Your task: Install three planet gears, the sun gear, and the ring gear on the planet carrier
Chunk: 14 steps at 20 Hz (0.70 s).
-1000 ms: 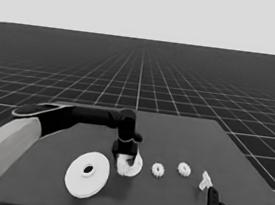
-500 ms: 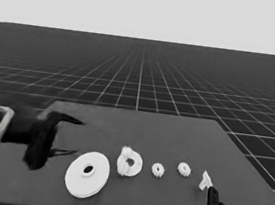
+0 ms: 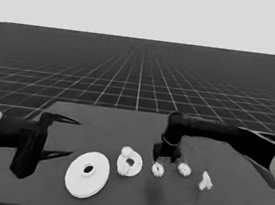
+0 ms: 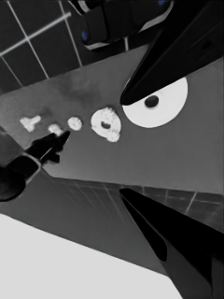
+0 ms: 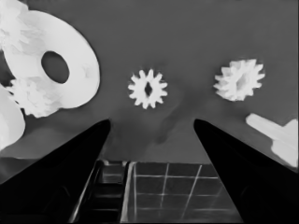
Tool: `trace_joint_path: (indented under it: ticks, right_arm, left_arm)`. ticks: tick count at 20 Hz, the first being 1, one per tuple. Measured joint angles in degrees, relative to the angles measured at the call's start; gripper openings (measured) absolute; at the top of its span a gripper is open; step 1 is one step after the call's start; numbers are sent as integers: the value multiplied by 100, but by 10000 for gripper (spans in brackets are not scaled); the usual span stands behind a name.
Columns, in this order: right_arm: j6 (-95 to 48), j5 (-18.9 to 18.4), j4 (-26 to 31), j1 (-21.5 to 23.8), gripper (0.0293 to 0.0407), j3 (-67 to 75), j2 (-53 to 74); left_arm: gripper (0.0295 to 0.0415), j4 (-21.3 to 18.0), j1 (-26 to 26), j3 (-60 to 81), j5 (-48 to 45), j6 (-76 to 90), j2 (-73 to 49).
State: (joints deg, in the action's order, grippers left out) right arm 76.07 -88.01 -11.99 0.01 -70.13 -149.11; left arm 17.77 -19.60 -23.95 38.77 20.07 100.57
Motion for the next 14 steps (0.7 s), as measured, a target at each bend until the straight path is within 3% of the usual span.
trace_joint_path:
  ticks: [4, 6, 8, 14]
  right_arm:
    - [48, 48, 101, -6, 385, -400, -168]
    - [-178, 308, -655, -804, 385, -841, -303]
    - [-302, 442, -881, -1077, 385, -1096, -384]
    - [-369, 519, -988, -1193, 385, -1238, -431]
  left_arm:
    - [385, 0, 0, 1, -1, 3, -1]
    - [385, 0, -1, 1, -1, 3, -1]
    - [385, 0, -1, 1, -1, 3, -2]
    - [385, 0, -1, 1, -1, 3, -1]
